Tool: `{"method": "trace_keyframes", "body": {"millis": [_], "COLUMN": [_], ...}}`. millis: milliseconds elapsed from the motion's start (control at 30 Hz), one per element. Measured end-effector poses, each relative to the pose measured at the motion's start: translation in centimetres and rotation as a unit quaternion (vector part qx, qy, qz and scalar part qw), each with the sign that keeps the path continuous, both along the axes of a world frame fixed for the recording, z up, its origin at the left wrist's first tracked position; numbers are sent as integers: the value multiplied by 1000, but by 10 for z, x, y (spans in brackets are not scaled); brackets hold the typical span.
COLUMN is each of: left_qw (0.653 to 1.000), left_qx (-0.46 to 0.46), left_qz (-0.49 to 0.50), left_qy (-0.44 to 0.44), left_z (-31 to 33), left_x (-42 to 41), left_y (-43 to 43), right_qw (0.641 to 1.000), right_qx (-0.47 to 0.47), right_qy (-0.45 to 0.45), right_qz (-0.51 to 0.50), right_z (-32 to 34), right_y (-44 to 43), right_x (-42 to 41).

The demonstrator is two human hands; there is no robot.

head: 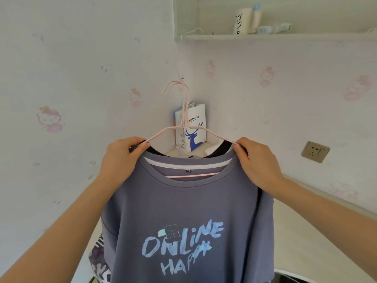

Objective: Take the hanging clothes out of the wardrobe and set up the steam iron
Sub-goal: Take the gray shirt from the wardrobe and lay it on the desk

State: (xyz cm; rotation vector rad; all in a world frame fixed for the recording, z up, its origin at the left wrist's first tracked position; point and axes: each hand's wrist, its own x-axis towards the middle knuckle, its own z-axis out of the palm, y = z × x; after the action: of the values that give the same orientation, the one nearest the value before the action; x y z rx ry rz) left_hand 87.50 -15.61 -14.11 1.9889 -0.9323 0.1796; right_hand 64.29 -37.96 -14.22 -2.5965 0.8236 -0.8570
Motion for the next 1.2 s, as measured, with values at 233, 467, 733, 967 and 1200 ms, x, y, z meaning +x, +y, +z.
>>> {"method": "trace_keyframes", "body": {"millis": [233, 467, 733, 967, 1200], "left_qw": [1000, 996, 977, 954, 922], "left_qx": [12, 77, 174, 198, 264], "left_qz": [17, 30, 25, 10, 5], "left_qy": [1, 34, 120, 226, 285], "left_z": [7, -39, -130, -190, -232], "left_x": [60, 123, 174, 207, 233], "left_y": [-67, -136, -180, -172, -134], "right_qw": [1000, 997, 975, 966, 966], "right_qx": [-2, 77, 211, 238, 234], "right_qy": [-11, 10, 57, 90, 100], "right_qz": [18, 29, 49, 40, 35], "right_z": [2, -49, -150, -202, -226], "right_y": [-76, -153, -201, -219, -230], "right_x": [68, 134, 187, 216, 234]}}
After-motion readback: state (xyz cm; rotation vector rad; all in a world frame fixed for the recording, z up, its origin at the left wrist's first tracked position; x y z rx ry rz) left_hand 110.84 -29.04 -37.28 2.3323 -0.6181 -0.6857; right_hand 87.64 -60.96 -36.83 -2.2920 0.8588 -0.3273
